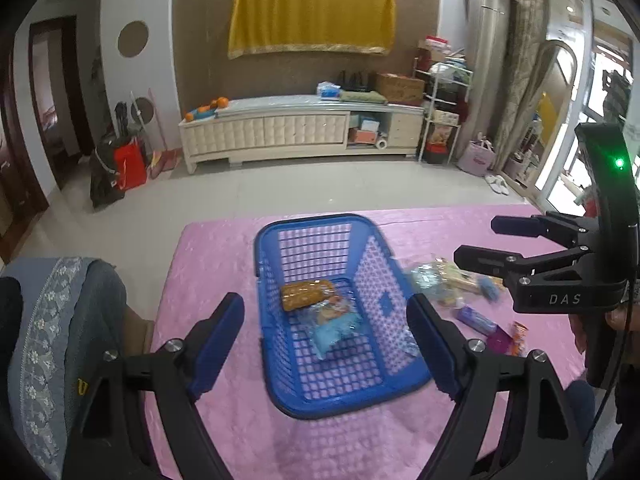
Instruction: Organize snacks
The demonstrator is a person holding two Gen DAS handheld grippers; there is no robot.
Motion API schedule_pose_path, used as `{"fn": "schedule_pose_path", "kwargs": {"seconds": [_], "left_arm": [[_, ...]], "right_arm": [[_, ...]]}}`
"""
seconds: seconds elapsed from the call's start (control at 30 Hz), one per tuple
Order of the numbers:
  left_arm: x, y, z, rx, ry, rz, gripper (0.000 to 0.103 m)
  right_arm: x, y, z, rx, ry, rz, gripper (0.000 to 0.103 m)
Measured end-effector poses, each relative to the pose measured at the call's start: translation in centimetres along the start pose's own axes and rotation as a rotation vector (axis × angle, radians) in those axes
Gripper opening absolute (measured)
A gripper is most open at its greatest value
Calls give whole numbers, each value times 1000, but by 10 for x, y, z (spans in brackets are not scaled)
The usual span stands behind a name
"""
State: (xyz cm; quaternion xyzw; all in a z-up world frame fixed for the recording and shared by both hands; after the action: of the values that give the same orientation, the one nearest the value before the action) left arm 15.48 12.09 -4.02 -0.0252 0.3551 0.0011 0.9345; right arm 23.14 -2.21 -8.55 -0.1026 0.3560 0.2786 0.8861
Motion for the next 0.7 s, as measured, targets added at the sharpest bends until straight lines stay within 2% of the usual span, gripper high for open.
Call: {"fn": "schedule_pose_path", "kwargs": {"seconds": [0.13, 0.33, 0.4, 0.7], "left_arm": [[-17, -33, -4, 55, -12, -5, 82], [-22, -67, -22, 62, -9, -47, 83], [-18, -77, -30, 59, 4, -62, 83], [0, -106, -67, 81, 48, -50, 83]], "right_arm": [[-31, -7, -15, -27, -32, -26, 86], [-57, -21, -47, -25, -16, -37, 86], [-64, -25, -60, -27, -30, -16, 86], [-59, -45, -112, -27, 57, -66, 86]]}}
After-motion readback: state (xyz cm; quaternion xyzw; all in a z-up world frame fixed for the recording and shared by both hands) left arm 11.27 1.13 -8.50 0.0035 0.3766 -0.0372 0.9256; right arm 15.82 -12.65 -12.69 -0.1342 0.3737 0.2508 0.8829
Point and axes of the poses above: each gripper's, at about its wrist camera, not at the fingertips, and x roughly the way its jaws point, y to its left, z to its top, the point moved 4 cm from there along x, roughly the way its jaws point, and after that the axes turned 2 degrees about -z, right-handed, at the moved point
